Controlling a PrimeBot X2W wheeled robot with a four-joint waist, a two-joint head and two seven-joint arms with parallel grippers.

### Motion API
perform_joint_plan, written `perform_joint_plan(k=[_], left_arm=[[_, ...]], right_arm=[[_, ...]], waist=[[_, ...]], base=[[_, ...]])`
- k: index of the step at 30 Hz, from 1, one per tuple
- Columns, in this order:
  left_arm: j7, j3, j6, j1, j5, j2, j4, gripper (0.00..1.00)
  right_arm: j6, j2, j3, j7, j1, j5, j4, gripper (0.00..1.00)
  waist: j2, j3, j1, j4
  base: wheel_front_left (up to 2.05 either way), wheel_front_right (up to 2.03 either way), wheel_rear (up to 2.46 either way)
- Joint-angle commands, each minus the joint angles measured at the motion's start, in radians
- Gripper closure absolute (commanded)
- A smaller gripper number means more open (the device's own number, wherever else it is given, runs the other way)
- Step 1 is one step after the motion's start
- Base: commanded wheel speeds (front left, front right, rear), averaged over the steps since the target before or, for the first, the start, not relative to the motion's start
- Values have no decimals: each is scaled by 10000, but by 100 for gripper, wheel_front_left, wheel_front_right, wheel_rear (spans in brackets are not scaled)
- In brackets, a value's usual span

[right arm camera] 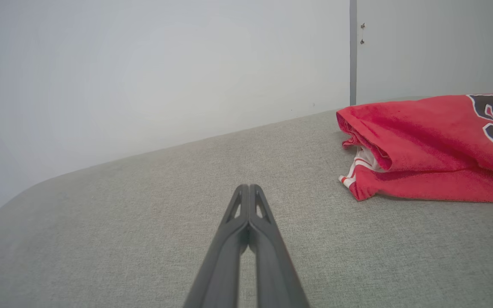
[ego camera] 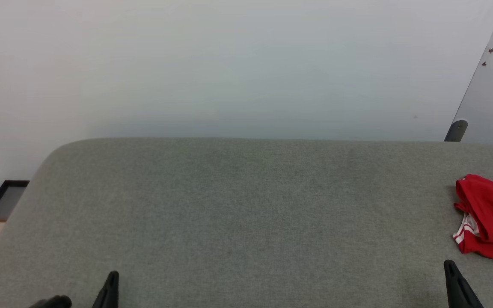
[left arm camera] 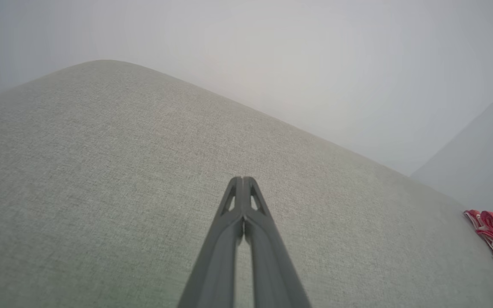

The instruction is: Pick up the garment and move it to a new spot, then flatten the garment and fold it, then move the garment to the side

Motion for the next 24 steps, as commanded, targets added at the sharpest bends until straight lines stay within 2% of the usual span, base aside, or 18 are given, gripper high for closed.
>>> perform_joint_plan(k=[1,24], left_arm=[[89,122,-47,-348,-419,24,-182,100],[942,515,-99,-822,-3216,-525,-322,100]], right_arm=[[-1,-21,-85,90,-345,525,-178,100],[-3,224,-210,911,-840,3964,-158,100]], waist=[[0,22,0,-13],[0,256,0,-134]], base=[[0,0,0],[0,0,0]])
